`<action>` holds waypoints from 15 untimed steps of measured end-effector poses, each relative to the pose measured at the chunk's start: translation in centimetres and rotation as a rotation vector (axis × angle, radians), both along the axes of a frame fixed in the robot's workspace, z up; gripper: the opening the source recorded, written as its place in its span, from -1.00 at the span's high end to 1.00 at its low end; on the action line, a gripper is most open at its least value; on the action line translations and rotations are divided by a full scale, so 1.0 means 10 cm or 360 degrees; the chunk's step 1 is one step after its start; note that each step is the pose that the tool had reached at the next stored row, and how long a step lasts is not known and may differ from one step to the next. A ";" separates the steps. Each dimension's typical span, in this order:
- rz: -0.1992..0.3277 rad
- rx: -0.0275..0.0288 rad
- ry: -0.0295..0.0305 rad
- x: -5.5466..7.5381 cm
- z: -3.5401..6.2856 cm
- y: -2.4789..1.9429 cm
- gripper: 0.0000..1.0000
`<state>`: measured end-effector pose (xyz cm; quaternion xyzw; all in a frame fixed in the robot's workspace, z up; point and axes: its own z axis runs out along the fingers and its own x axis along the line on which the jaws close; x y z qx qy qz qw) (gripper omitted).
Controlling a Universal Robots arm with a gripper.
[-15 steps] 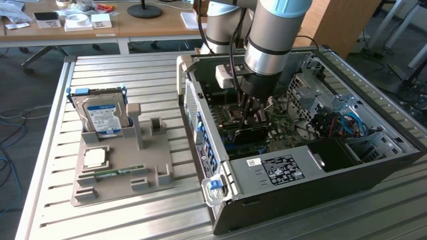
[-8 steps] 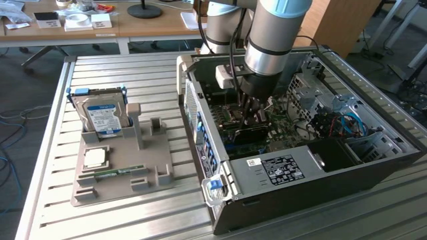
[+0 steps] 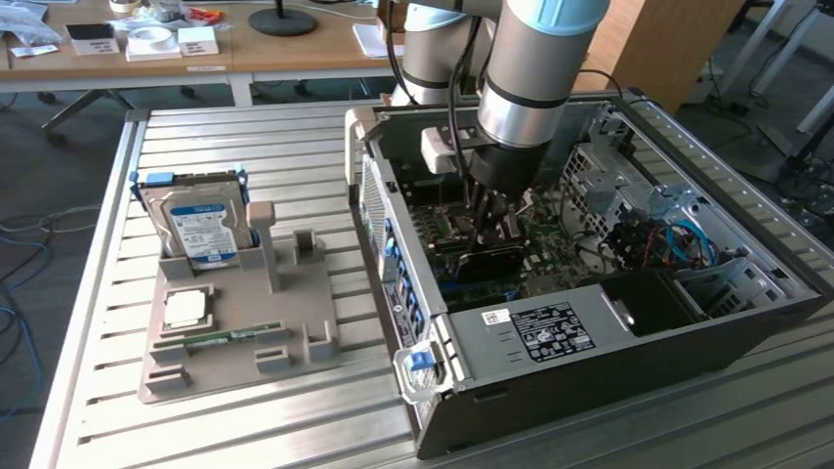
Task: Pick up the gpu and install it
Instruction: 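Press down on the gpu until it lock into place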
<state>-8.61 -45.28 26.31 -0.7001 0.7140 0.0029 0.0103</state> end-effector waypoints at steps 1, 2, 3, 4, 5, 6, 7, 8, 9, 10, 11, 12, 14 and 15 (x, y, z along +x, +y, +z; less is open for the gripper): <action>0.0000 0.00000 0.00000 0.00 0.000 0.000 0.79; 0.0000 0.00000 0.00000 0.00 0.000 0.000 0.79; 0.0000 0.00001 0.00000 0.00 -0.001 0.000 0.79; 0.0000 0.00002 -0.00001 0.00 -0.001 0.000 0.79; 0.0000 0.00003 0.00000 0.00 -0.001 0.000 0.79; 0.0000 0.00004 -0.00004 0.00 -0.006 0.000 0.79; 0.0000 0.00003 -0.00003 0.00 -0.010 0.000 0.79; 0.0000 0.00001 0.00000 0.00 -0.012 0.000 0.79; 0.0000 0.00000 0.00002 0.00 -0.011 0.000 0.79; 0.0000 0.00000 0.00001 0.00 -0.012 0.000 0.79; 0.0000 0.00001 0.00002 0.00 -0.012 0.000 0.79; 0.0000 0.00001 0.00001 0.00 -0.012 0.000 0.79; 0.0000 0.00002 -0.00001 0.00 -0.013 0.000 0.79; 0.0000 0.00003 -0.00005 0.00 -0.014 0.000 0.79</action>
